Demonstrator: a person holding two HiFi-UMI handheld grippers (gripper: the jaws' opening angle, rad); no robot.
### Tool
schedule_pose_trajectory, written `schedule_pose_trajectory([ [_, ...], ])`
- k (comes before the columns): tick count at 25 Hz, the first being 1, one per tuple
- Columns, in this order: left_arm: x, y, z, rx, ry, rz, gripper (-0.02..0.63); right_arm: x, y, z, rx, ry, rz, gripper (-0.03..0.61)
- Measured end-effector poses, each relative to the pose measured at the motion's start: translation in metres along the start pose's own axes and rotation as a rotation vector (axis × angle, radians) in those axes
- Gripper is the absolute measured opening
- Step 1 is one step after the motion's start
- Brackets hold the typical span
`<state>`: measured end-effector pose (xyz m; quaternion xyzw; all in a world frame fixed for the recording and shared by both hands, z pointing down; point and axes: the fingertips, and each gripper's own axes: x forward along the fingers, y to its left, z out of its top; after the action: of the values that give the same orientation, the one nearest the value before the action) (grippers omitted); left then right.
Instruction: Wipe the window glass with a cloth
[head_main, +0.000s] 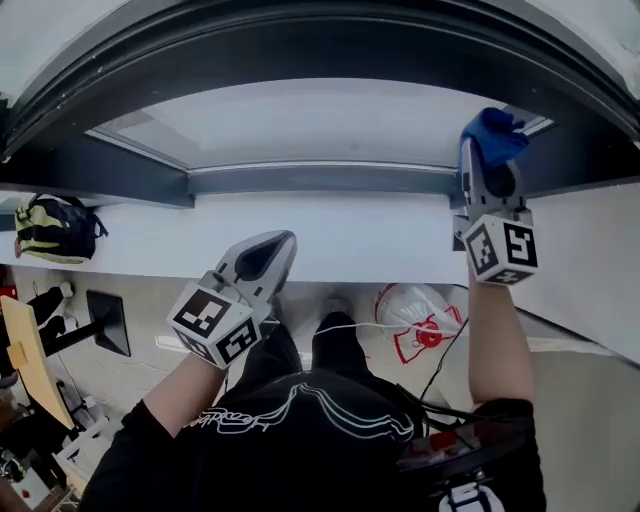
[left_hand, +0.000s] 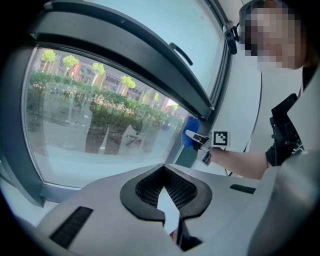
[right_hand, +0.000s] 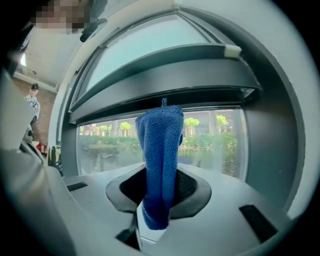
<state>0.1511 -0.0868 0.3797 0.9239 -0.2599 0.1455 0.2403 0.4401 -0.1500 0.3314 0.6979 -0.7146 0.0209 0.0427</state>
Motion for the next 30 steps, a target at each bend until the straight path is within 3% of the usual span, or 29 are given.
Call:
schedule_pose_trajectory([
  [9, -0.085, 0.079, 0.007, -0.050, -0.086, 0.093, 0.005, 0.033, 0.213, 0.006, -0.006, -0.015, 0.283, 0.092],
  [16, -0.182, 0.152, 0.006, -0.075, -0.130, 0.184, 0.005, 0.067, 0.380, 0.012, 0.024, -0.024, 0.468, 0.092],
  [23, -0.261, 0.235, -0.013, -0.116, -0.146, 0.280, 0.005, 0.107, 0.508, -0.007, 0.018, -0.003, 0.574, 0.092],
  [30, -0.321, 0.294, -0.037, -0.150, -0.140, 0.332, 0.005, 0.163, 0.596, -0.045, -0.020, 0.035, 0.598, 0.092],
])
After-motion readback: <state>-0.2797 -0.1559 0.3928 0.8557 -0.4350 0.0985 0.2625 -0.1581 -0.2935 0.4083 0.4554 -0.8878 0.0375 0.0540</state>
